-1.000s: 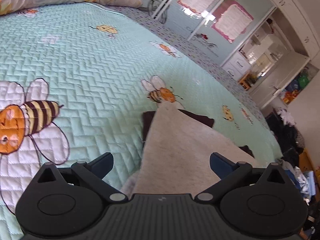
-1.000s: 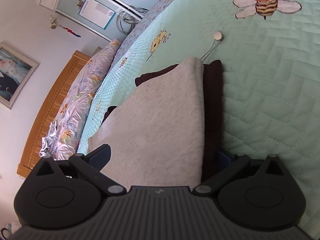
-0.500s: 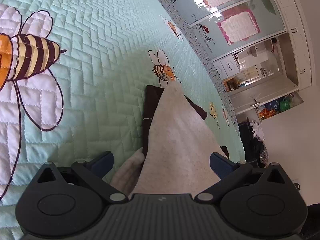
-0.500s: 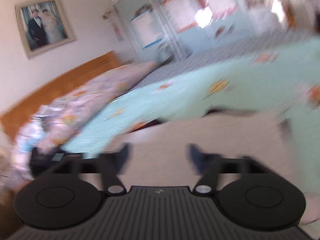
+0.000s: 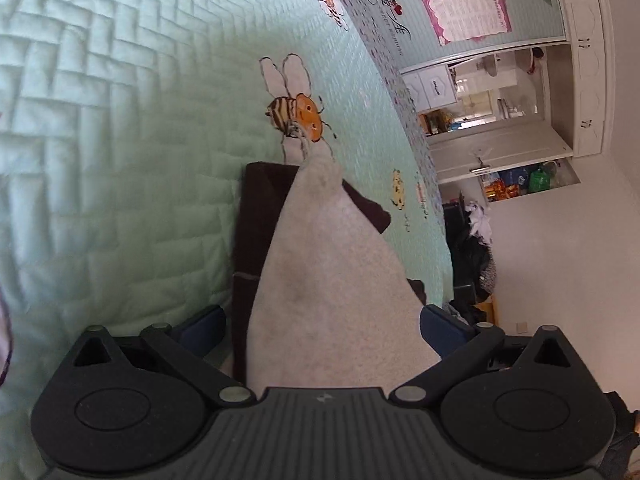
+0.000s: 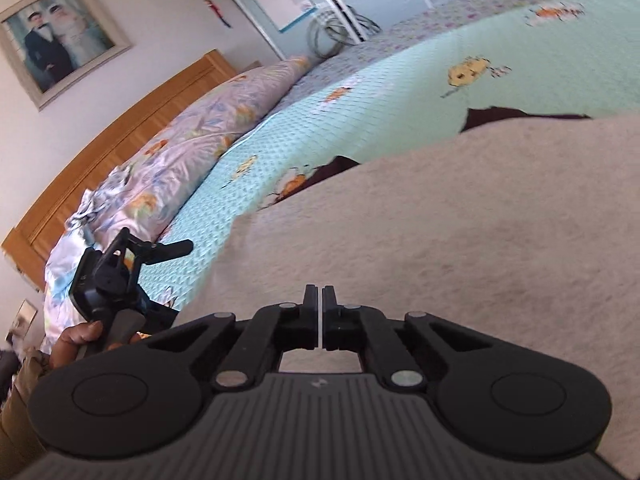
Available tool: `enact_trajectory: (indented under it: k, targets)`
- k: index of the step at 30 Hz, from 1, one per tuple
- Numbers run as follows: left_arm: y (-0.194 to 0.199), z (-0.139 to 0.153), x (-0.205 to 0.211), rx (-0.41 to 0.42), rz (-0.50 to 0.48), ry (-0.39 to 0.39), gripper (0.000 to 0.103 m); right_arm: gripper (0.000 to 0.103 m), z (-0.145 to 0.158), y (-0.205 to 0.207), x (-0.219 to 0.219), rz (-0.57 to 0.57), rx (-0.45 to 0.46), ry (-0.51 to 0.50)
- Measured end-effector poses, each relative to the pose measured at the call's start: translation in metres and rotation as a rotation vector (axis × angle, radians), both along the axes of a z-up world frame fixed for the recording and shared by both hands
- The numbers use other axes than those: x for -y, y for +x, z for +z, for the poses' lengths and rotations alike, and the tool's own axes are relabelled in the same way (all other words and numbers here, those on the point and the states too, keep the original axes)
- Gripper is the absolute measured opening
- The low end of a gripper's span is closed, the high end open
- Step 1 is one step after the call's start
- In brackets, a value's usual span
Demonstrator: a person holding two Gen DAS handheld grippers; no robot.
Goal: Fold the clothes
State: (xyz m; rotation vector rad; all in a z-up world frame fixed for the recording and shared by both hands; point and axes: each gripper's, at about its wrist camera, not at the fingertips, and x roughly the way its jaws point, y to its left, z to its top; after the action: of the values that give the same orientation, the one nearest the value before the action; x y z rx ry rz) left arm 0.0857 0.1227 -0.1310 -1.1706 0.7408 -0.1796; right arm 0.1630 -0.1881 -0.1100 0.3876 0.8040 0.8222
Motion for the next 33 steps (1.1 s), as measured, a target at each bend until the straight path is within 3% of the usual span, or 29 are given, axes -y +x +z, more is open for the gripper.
enact_trajectory:
  k: [4, 6, 7, 9, 10, 12, 15, 21, 29, 33]
  targets:
    - [0.026, -0.004, -0.002, -0.004, -0.024, -0.033, 0.102, 0.007, -0.003, -0.002, -0.01, -0.01, 0.026, -0.059]
    - [0.037, 0.0, 0.004, -0.009, -0.05, 0.011, 0.098, 0.007, 0.006, -0.005, -0.018, 0.001, 0.1, -0.126]
    - [0.04, 0.003, 0.009, -0.007, -0.057, 0.051, 0.092, 0.006, 0.011, -0.006, -0.023, 0.006, 0.146, -0.168]
    - [0.042, 0.008, 0.017, -0.014, -0.066, 0.132, 0.066, 0.003, 0.023, -0.009, -0.035, 0.018, 0.261, -0.266]
    - [0.04, 0.007, 0.017, -0.016, -0.051, 0.139, 0.06, 0.002, 0.028, -0.008, -0.039, 0.024, 0.296, -0.293]
    - [0.036, 0.004, 0.015, -0.019, -0.022, 0.14, 0.03, 0.001, 0.032, 0.003, -0.042, 0.027, 0.291, -0.274]
    - [0.025, -0.002, 0.003, 0.002, 0.007, 0.077, 0.023, 0.001, 0.032, 0.026, -0.046, 0.013, 0.248, -0.224]
    - [0.023, 0.028, 0.014, 0.028, -0.013, 0.175, 0.02, 0.001, 0.019, 0.066, -0.063, -0.039, 0.179, -0.203]
    - [0.011, 0.033, 0.012, 0.063, -0.014, 0.122, 0.02, 0.0, -0.019, 0.114, -0.092, -0.047, 0.122, -0.3]
    - [0.01, 0.029, 0.012, 0.062, -0.012, 0.098, 0.02, 0.0, -0.022, 0.125, -0.091, -0.076, 0.106, -0.255]
